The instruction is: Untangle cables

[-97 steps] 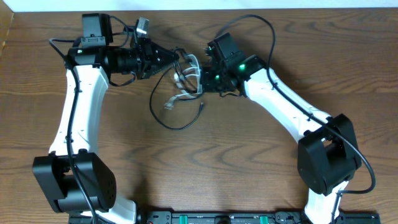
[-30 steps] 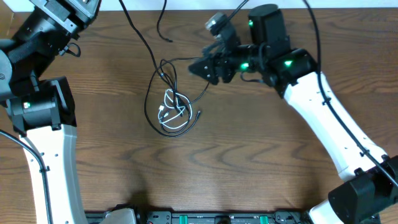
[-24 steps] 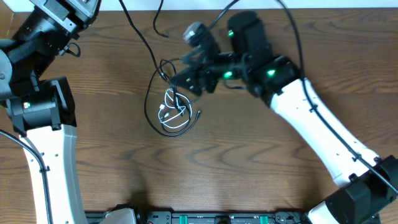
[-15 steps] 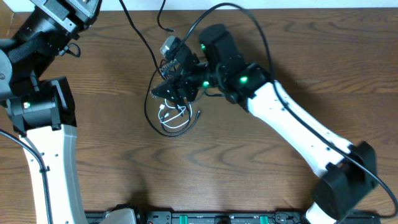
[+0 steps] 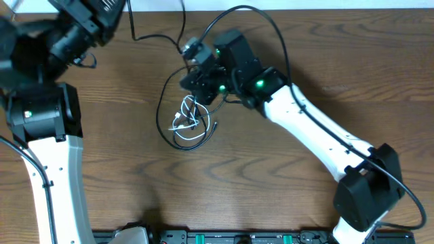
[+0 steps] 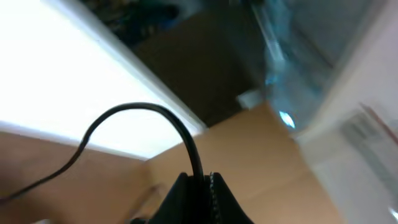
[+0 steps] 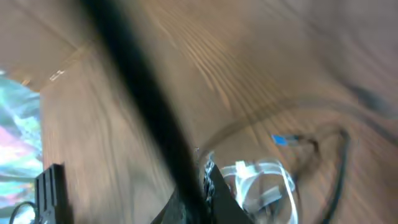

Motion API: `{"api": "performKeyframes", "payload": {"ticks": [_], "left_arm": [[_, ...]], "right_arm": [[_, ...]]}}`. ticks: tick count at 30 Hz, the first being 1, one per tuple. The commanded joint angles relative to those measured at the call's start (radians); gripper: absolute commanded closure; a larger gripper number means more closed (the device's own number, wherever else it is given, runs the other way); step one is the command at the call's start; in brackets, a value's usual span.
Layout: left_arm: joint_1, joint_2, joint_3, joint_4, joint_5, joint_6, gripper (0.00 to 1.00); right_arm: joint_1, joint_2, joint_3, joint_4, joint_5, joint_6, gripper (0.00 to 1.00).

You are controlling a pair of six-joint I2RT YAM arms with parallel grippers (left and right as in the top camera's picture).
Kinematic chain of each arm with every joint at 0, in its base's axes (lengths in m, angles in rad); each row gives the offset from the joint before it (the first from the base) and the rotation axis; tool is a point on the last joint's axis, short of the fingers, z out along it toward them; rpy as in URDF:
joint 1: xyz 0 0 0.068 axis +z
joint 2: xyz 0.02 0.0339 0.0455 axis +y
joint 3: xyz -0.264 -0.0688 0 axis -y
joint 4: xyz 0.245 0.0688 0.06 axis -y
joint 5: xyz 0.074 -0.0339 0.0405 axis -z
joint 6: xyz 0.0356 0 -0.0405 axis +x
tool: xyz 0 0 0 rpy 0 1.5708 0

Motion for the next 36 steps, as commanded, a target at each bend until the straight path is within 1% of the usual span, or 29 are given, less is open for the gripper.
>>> {"api": "performKeyframes", "payload": {"ticks": [1, 3, 6, 10, 15, 19, 21, 23, 24, 25, 27, 29, 31, 32, 34, 36], "left_arm": [[0.001, 0.029, 0.003, -0.174, -0.117, 0.294, 0.93], [0.0, 0.044, 0.003, -0.302, -0.209, 0.399, 0.93], [0.0, 0.072, 0.003, -0.432, -0.294, 0.533, 0.93], [0.0, 0.104, 0.003, -0.508, -0.301, 0.61, 0.93], [0.0, 0.126, 0.003, -0.56, -0.301, 0.67, 0.92], [0.0, 0.135, 0.002, -0.608, -0.301, 0.723, 0.93], [-0.002, 0.135, 0.002, -0.639, -0.301, 0.769, 0.92], [-0.013, 0.135, 0.002, -0.681, -0.301, 0.848, 0.85], [-0.019, 0.136, 0.002, -0.702, -0.301, 0.887, 0.83], [-0.024, 0.136, 0.002, -0.717, -0.301, 0.912, 0.76], [-0.039, 0.138, 0.002, -0.756, -0.302, 0.985, 0.69], [-0.053, 0.143, 0.002, -0.789, -0.312, 1.036, 0.59], [-0.066, 0.153, 0.002, -0.818, -0.349, 1.04, 0.44], [-0.074, 0.158, 0.002, -0.833, -0.366, 1.041, 0.39], [-0.085, 0.167, 0.002, -0.855, -0.372, 1.048, 0.25], [-0.096, 0.172, 0.002, -0.877, -0.372, 1.053, 0.24]], "right_arm": [[-0.054, -0.113, 0.098, -0.079, 0.095, 0.043, 0.99], [-0.079, -0.141, 0.158, -0.172, 0.14, 0.024, 0.99], [-0.125, -0.173, 0.271, -0.312, 0.194, -0.005, 0.99], [-0.18, -0.189, 0.393, -0.393, 0.194, -0.012, 0.99], [-0.199, -0.193, 0.513, -0.4, 0.194, -0.01, 0.99], [-0.198, -0.193, 0.557, -0.407, 0.264, 0.089, 0.99], [-0.199, -0.19, 0.557, -0.436, 0.345, 0.18, 0.99], [-0.199, -0.177, 0.555, -0.496, 0.417, 0.266, 0.99], [-0.199, -0.169, 0.554, -0.521, 0.437, 0.298, 0.99], [-0.2, -0.161, 0.552, -0.542, 0.454, 0.327, 0.99], [-0.203, -0.143, 0.541, -0.582, 0.483, 0.393, 0.99], [-0.207, -0.122, 0.536, -0.606, 0.491, 0.418, 0.99], [-0.211, -0.098, 0.536, -0.625, 0.504, 0.44, 0.99], [-0.214, -0.085, 0.536, -0.63, 0.505, 0.447, 0.99], [-0.22, -0.064, 0.536, -0.63, 0.504, 0.457, 0.99], [-0.232, -0.04, 0.536, -0.63, 0.505, 0.471, 0.99]]}}
